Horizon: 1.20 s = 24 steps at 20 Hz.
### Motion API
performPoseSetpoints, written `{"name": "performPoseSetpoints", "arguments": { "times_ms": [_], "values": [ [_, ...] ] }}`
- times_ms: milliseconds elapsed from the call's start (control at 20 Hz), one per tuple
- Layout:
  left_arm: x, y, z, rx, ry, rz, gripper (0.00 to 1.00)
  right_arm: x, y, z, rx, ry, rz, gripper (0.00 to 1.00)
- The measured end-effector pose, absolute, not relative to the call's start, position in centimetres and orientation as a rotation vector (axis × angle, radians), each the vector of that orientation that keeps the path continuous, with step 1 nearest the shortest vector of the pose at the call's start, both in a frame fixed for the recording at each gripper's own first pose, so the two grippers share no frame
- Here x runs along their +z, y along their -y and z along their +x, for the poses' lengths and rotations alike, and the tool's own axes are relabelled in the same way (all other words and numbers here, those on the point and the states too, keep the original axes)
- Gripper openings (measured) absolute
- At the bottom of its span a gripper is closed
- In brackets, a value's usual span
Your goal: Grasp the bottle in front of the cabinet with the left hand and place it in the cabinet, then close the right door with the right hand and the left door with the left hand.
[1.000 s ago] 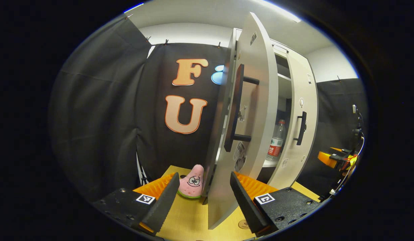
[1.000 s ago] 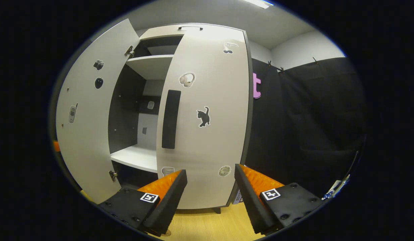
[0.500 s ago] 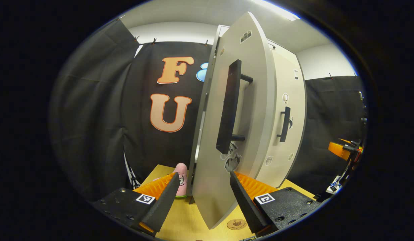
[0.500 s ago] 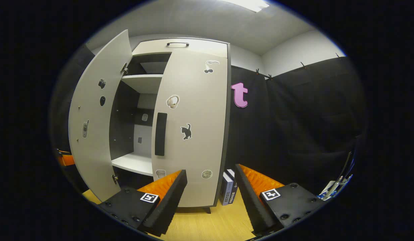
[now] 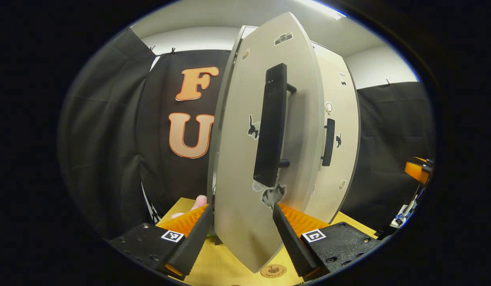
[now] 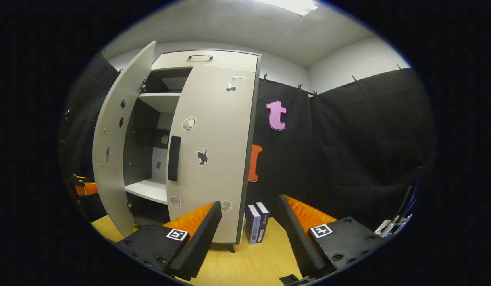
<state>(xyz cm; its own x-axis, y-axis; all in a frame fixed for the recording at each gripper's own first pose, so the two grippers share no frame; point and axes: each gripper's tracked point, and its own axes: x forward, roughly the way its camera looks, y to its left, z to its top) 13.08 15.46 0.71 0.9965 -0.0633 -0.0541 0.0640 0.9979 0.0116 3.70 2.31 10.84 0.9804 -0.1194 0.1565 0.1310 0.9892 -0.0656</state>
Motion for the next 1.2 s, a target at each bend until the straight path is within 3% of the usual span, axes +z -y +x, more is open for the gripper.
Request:
{"name": "performPoseSetpoints", "arguments": {
  "times_ms": [50, 100, 600, 650, 750, 1200],
  "values": [
    [0.7, -15.2, 13.6, -0.06, -0.053, 0.014, 0.89, 10.8, -1.6, 3.4, -0.131, 0.152, -0.075, 0.95],
    [0.6, -15.0, 14.4, -0.057, -0.053, 0.015, 0.93, 10.9, -0.9, 3.2, -0.137, 0.152, -0.075, 0.96],
    [-1.8, -10.6, 23.2, -0.086, -0.059, -0.015, 0.9, 10.6, 5.8, 1.1, -0.242, 0.148, -0.067, 0.96],
    [-1.8, -10.6, 23.7, -0.076, -0.05, -0.016, 0.94, 10.4, 6.5, 0.8, -0.257, 0.147, -0.066, 0.96],
    [-1.4, -10.7, 24.3, -0.059, -0.031, -0.016, 0.9, 10.0, 7.8, 0.4, -0.286, 0.135, -0.062, 0.96],
    [-1.4, -10.0, 25.8, 0.003, -0.017, 0.024, 0.94, 8.3, 12.6, -3.4, -0.383, 0.099, 0.003, 0.96]
  ]
}}
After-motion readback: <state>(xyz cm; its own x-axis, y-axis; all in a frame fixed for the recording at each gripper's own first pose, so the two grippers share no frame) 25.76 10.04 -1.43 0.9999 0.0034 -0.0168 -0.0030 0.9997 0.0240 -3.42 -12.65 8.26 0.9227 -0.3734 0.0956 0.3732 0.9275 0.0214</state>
